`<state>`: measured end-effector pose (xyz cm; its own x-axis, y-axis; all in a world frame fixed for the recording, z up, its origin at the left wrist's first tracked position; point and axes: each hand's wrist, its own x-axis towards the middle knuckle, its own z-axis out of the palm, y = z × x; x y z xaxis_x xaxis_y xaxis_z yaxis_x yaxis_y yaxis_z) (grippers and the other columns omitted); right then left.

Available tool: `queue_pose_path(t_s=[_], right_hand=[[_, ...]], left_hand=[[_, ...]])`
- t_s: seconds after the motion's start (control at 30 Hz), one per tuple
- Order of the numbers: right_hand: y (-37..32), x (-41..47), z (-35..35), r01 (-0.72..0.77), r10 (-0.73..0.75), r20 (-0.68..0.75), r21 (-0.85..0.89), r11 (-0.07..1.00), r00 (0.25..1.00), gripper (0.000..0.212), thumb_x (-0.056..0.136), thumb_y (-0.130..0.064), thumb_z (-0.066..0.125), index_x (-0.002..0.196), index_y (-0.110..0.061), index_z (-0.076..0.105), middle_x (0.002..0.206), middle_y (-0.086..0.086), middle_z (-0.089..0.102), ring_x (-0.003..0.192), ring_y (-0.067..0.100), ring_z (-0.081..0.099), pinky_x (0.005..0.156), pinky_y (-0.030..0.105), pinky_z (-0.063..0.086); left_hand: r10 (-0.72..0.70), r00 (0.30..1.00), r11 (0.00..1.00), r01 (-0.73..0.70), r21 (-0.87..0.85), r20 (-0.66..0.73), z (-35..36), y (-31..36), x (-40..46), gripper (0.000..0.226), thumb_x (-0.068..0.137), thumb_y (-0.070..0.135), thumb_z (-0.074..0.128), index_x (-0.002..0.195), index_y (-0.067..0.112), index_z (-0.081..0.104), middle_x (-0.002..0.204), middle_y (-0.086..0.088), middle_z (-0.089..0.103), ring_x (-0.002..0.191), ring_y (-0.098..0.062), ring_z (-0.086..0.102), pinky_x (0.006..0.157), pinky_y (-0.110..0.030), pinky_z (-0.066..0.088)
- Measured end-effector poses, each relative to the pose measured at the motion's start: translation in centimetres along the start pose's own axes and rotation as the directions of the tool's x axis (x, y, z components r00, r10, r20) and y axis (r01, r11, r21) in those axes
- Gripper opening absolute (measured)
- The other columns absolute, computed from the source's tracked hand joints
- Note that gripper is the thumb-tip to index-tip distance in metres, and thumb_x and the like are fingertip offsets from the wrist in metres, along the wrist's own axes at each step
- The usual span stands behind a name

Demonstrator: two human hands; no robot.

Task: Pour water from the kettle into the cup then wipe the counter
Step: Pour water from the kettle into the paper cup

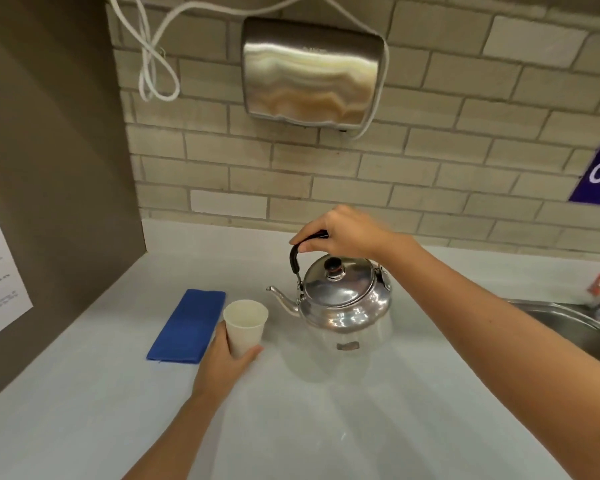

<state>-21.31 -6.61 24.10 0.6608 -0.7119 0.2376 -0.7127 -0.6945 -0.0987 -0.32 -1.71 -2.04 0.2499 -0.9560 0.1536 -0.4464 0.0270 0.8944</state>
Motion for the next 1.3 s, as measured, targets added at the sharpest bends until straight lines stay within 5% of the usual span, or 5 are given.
queue_pose_path(t_s=[0.27,0.43,0.83,0.93,1.3], right_hand=[[-2.5,1.7,0.0,0.068,-0.047,0.137,-0.148,0.987,0.989,0.022,0.085,-0.043,0.060,0.106,-0.038,0.065,0.096,-0.006,0.073,0.085,0.016,0.061,0.070,0.034,0.050],[-3.6,3.1,-0.2,0.127,-0.092,0.179,-0.195,0.972,0.980,0.021,0.084,-0.042,0.062,0.104,-0.038,0.067,0.094,-0.008,0.072,0.078,0.011,0.057,0.053,0.019,0.036],[-6.0,3.9,-0.8,0.263,-0.164,0.295,-0.340,0.903,0.941,0.021,0.085,-0.042,0.059,0.105,-0.037,0.066,0.094,-0.008,0.073,0.087,0.013,0.061,0.066,0.031,0.047],[-6.4,4.1,-0.9,0.293,-0.180,0.309,-0.373,0.880,0.934,0.021,0.086,-0.043,0.058,0.105,-0.038,0.066,0.089,-0.009,0.071,0.076,0.010,0.053,0.058,0.027,0.041],[-7.0,4.4,-0.9,0.323,-0.195,0.316,-0.426,0.845,0.928,0.022,0.085,-0.044,0.058,0.105,-0.039,0.066,0.055,-0.022,0.038,0.066,0.007,0.042,0.047,0.022,0.022]], left_hand=[[-0.001,1.000,1.000,0.001,0.020,-0.004,0.1,-0.2,0.1,0.080,0.065,0.043,0.078,0.128,0.022,0.034,0.122,-0.004,0.056,0.104,-0.018,0.051,0.084,-0.034,0.045],[0.015,1.000,1.000,-0.015,-0.008,0.004,0.1,-0.3,0.1,0.079,0.065,0.040,0.079,0.129,0.022,0.035,0.123,-0.003,0.056,0.108,-0.020,0.053,0.089,-0.037,0.047],[0.026,1.000,0.999,-0.027,-0.034,-0.004,0.1,-0.2,0.0,0.080,0.065,0.043,0.078,0.130,0.024,0.035,0.123,0.000,0.055,0.103,-0.014,0.051,0.086,-0.031,0.047],[0.018,1.000,1.000,-0.018,-0.023,-0.002,0.1,-0.2,0.1,0.082,0.065,0.044,0.078,0.131,0.023,0.034,0.124,-0.001,0.055,0.103,-0.014,0.051,0.086,-0.033,0.048],[0.006,1.000,1.000,-0.006,-0.002,-0.003,0.1,-0.2,0.2,0.086,0.064,0.045,0.078,0.134,0.022,0.032,0.127,-0.003,0.054,0.106,-0.017,0.051,0.089,-0.036,0.049]])
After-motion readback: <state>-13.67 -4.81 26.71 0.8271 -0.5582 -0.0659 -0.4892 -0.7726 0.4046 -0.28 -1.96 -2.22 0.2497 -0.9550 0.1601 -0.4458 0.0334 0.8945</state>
